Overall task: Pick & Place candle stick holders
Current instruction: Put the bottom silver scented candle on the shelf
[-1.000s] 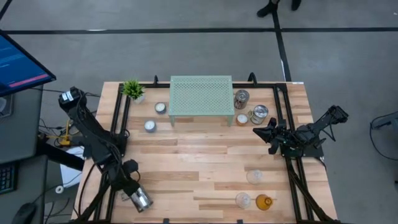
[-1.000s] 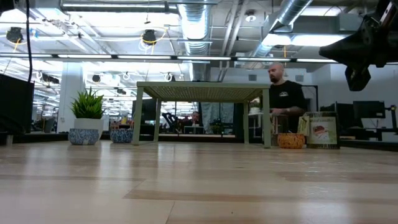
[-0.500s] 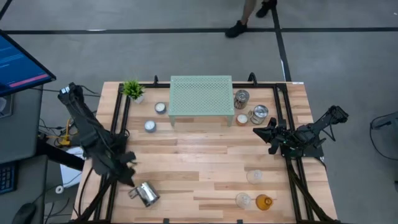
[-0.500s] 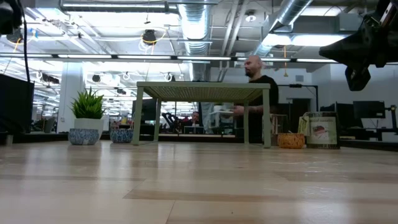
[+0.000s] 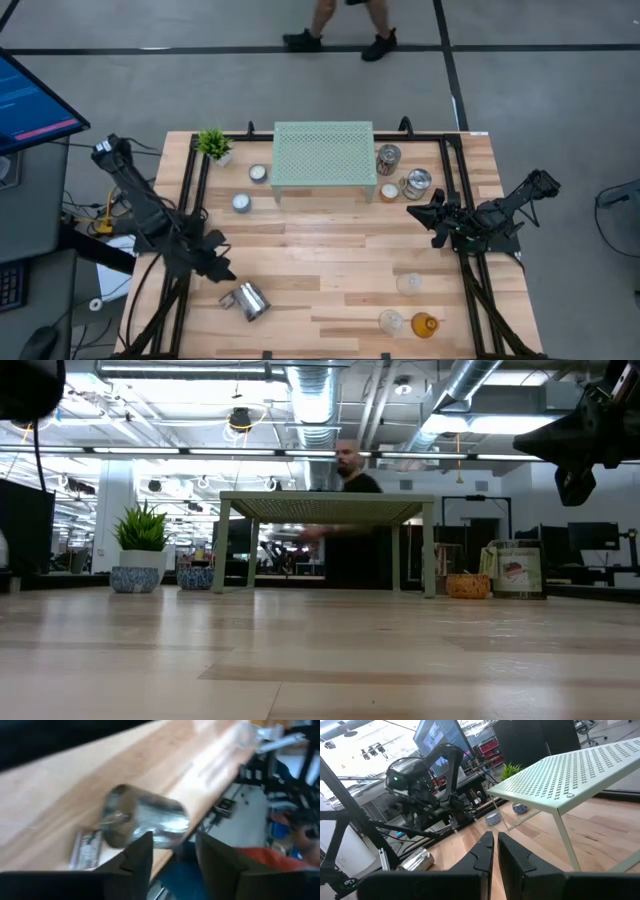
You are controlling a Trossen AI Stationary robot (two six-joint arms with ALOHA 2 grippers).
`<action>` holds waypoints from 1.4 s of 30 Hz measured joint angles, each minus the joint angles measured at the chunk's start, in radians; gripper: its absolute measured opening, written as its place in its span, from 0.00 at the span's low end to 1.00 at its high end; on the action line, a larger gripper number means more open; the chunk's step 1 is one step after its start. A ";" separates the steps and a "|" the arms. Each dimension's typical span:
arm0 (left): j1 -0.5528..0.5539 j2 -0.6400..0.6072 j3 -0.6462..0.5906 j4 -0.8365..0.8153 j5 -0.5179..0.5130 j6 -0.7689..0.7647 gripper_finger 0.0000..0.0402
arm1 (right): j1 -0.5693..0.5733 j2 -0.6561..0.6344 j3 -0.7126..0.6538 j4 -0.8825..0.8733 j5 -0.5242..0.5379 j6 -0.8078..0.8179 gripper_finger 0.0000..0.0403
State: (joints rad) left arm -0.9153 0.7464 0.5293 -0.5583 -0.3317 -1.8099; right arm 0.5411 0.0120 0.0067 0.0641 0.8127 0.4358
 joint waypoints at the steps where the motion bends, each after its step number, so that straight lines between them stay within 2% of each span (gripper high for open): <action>1: 0.012 0.000 -0.012 -0.001 0.009 0.000 0.41 | 0.000 0.000 0.000 0.000 0.000 0.000 0.04; 6: 0.056 -0.002 -0.060 0.041 0.006 0.101 0.46 | -0.001 0.000 0.000 0.000 0.000 0.000 0.04; 12: 0.128 0.007 -0.200 0.344 0.012 0.175 0.45 | -0.001 0.000 0.000 0.000 0.000 0.002 0.04; 18: 0.216 0.015 -0.297 0.461 0.094 0.192 0.44 | 0.000 0.000 0.000 0.001 0.000 0.034 0.04; 22: 0.250 0.015 -0.303 0.536 0.118 0.265 0.44 | 0.000 0.000 0.000 0.001 0.000 0.036 0.04; 27: 0.293 0.034 -0.303 0.545 0.208 0.310 0.43 | 0.000 0.000 0.000 0.001 0.000 0.036 0.04; 32: 0.335 0.109 -0.303 0.570 0.231 0.370 0.43 | 0.000 0.000 0.000 0.001 0.000 0.036 0.04; 39: 0.461 0.267 -0.303 0.768 0.235 0.530 0.43 | 0.000 0.000 0.000 0.001 0.000 0.033 0.04; 42: 0.516 0.334 -0.303 0.861 0.300 0.572 0.43 | 0.000 0.000 0.000 0.001 0.000 0.031 0.04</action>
State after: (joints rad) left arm -0.3996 1.0803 0.2260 0.3023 -0.0318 -1.2378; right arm 0.5407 0.0120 0.0067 0.0647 0.8124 0.4664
